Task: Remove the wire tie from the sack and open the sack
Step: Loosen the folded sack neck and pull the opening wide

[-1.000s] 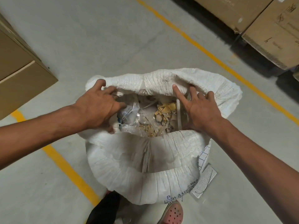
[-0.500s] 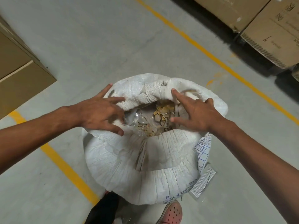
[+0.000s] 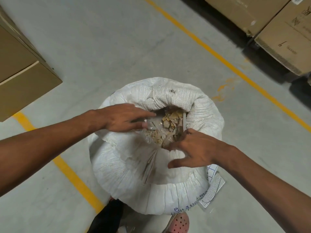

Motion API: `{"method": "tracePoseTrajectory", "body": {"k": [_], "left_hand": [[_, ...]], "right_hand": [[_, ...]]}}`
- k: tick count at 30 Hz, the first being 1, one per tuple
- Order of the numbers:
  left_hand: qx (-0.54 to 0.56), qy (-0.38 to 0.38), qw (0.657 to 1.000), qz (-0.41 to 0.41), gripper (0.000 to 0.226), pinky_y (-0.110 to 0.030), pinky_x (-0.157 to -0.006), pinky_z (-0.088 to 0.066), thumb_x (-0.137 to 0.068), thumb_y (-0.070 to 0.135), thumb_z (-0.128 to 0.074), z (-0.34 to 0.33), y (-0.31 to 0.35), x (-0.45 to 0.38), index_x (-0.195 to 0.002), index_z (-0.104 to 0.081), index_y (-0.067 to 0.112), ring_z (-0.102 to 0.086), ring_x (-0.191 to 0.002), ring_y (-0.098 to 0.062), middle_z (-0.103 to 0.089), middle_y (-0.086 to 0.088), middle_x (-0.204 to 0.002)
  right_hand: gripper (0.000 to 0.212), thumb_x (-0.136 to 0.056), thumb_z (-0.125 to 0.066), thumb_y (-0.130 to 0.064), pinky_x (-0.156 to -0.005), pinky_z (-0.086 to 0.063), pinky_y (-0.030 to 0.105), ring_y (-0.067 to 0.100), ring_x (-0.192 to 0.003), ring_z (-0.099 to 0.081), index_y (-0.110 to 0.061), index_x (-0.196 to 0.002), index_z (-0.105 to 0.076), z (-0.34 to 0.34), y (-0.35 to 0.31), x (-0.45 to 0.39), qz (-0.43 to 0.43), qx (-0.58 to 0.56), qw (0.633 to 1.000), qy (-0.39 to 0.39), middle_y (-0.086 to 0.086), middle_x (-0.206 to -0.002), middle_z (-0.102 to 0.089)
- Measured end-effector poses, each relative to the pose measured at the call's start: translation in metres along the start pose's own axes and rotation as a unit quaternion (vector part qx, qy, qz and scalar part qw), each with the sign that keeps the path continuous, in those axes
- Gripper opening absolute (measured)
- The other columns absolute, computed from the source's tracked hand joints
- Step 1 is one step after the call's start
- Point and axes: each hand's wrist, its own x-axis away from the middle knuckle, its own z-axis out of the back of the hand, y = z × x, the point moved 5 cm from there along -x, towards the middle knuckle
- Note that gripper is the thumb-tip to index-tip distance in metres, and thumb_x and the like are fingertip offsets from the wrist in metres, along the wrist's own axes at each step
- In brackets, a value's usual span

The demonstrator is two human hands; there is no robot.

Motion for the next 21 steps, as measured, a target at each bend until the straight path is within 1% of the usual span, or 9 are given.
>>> {"method": "tracePoseTrajectory", "body": {"k": [3,5,6,8,10,12,15,18,21], "left_hand": [[-0.071,0.033,0.996,0.047,0.092,-0.062,-0.129,-0.008,-0.086,0.089,0.011,-0.001,-0.017,-0.001,-0.167,0.001,0.046,-0.036,-0.156,-0.017,-0.039,0.004,-0.169],[-0.099,0.062,0.99,0.079,0.092,-0.068,-0.127,-0.004,-0.083,0.091,0.016,0.002,-0.023,0.0,-0.165,0.009,0.048,-0.037,-0.155,-0.023,-0.046,-0.001,-0.165],[-0.108,0.073,0.987,0.089,0.094,-0.069,-0.126,0.0,-0.081,0.092,0.018,0.003,-0.023,0.001,-0.164,0.01,0.048,-0.04,-0.153,-0.026,-0.058,-0.004,-0.155],[-0.118,0.099,0.982,0.107,0.099,-0.069,-0.125,0.007,-0.08,0.092,0.018,0.007,-0.019,0.003,-0.166,0.005,0.045,-0.048,-0.146,-0.029,-0.08,-0.005,-0.113],[-0.137,0.109,0.976,0.13,0.105,-0.069,-0.124,0.01,-0.082,0.092,0.016,0.009,-0.017,0.005,-0.169,-0.006,0.036,-0.051,-0.143,-0.029,-0.079,-0.005,-0.089],[-0.163,0.095,0.971,0.146,0.111,-0.07,-0.124,0.012,-0.081,0.094,0.013,0.005,-0.018,0.005,-0.169,-0.01,0.031,-0.049,-0.146,-0.029,-0.08,-0.006,-0.094],[-0.237,0.06,0.959,0.143,0.121,-0.068,-0.124,0.014,-0.074,0.102,0.005,0.002,-0.023,0.012,-0.169,-0.002,0.028,-0.051,-0.145,-0.031,-0.078,-0.01,-0.111],[-0.273,0.023,0.953,0.126,0.128,-0.057,-0.124,0.023,-0.064,0.109,0.004,0.004,-0.03,0.025,-0.164,0.019,0.031,-0.056,-0.14,-0.026,-0.076,-0.004,-0.116],[-0.268,0.002,0.958,0.104,0.121,-0.054,-0.128,0.02,-0.062,0.109,0.009,0.008,-0.041,0.039,-0.155,0.033,0.037,-0.052,-0.145,-0.021,-0.072,0.001,-0.126]], "right_hand": [[0.086,-0.084,-0.031,-0.094,-0.088,-0.05,0.028,0.015,-0.105,-0.071,-0.038,-0.143,-0.057,-0.001,-0.006,0.017,0.016,-0.042,0.999,-0.011,-0.006,-0.12,-0.076],[0.078,-0.087,-0.039,-0.089,-0.077,-0.041,0.018,0.01,-0.101,-0.071,-0.039,-0.144,-0.056,0.001,-0.008,0.028,0.027,-0.061,0.998,-0.005,-0.008,-0.118,-0.076],[0.075,-0.088,-0.041,-0.087,-0.074,-0.036,0.013,0.007,-0.101,-0.07,-0.04,-0.144,-0.057,0.002,-0.009,0.033,0.032,-0.072,0.997,-0.002,-0.01,-0.119,-0.076],[0.068,-0.089,-0.044,-0.086,-0.077,-0.035,0.008,0.002,-0.102,-0.067,-0.043,-0.141,-0.058,0.003,-0.011,0.041,0.044,-0.09,0.995,-0.004,-0.015,-0.121,-0.074],[0.062,-0.09,-0.046,-0.084,-0.09,-0.045,0.018,-0.002,-0.102,-0.065,-0.045,-0.137,-0.058,0.001,-0.015,0.048,0.054,-0.112,0.992,-0.018,-0.019,-0.12,-0.073],[0.061,-0.091,-0.045,-0.084,-0.099,-0.047,0.03,-0.003,-0.101,-0.065,-0.048,-0.139,-0.056,-0.003,-0.019,0.056,0.055,-0.131,0.989,-0.043,-0.022,-0.118,-0.073],[0.064,-0.089,-0.042,-0.088,-0.106,-0.041,0.037,-0.004,-0.106,-0.065,-0.054,-0.143,-0.052,-0.009,-0.022,0.066,0.06,-0.135,0.987,-0.066,-0.035,-0.119,-0.067],[0.066,-0.087,-0.037,-0.092,-0.107,-0.039,0.036,-0.003,-0.107,-0.064,-0.06,-0.144,-0.046,-0.013,-0.018,0.071,0.053,-0.146,0.986,-0.065,-0.022,-0.12,-0.073],[0.063,-0.087,-0.041,-0.09,-0.099,-0.046,0.036,-0.001,-0.089,-0.066,-0.06,-0.142,-0.049,-0.013,-0.015,0.072,0.047,-0.167,0.983,-0.058,-0.02,-0.097,-0.074]]}}
